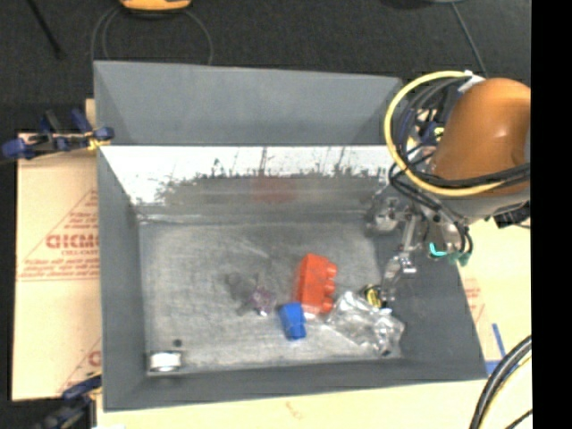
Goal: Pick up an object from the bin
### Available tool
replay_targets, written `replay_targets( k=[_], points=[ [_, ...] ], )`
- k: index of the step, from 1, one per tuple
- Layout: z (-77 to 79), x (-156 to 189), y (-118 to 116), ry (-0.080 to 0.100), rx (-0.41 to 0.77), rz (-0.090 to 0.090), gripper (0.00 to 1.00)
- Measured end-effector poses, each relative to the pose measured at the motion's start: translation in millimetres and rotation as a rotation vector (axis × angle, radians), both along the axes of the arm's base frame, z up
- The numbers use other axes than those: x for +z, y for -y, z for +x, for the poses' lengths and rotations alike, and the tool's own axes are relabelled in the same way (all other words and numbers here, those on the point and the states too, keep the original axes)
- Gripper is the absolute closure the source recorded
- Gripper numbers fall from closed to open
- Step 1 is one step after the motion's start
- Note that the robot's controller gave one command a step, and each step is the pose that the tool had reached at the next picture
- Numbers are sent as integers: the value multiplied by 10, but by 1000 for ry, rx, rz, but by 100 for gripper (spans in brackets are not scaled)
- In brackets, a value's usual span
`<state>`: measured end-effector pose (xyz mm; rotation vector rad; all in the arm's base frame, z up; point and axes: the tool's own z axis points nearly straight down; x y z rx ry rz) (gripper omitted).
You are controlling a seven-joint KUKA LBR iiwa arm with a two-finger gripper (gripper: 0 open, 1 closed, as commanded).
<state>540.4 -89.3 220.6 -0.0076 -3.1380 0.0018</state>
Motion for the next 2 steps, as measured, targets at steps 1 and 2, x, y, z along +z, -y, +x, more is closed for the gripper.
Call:
replay_targets(
  k=[1, 2],
  points=[
    [-517, -1275, 33, 25, 516, -3, 0],
    [-528, -1190, 107, 20, 721, 3, 0]
  ],
)
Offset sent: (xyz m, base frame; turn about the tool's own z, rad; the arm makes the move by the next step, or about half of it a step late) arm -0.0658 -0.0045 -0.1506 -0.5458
